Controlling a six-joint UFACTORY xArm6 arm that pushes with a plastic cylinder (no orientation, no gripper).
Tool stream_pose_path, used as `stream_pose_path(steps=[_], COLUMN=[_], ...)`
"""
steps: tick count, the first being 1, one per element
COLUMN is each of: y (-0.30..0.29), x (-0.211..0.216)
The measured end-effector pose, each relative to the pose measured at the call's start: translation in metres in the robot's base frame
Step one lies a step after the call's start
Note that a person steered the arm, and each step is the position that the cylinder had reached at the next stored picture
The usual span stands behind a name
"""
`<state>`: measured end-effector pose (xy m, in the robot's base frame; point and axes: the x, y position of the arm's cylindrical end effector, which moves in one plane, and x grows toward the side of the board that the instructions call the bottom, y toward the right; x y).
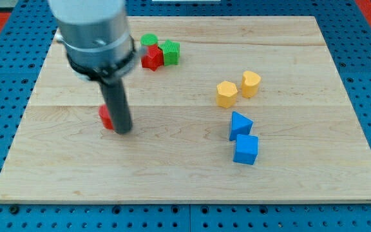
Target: Push red circle left to the red star
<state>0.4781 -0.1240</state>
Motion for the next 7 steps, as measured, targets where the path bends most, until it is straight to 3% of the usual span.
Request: stream_pose_path(steps=[1,2,3,5,6,7], y=[-0.002,-0.062,-0.008,0.075,0.052,0.057], x=[0.01,-0.007,-0.037,-0.042,-0.11,-0.117])
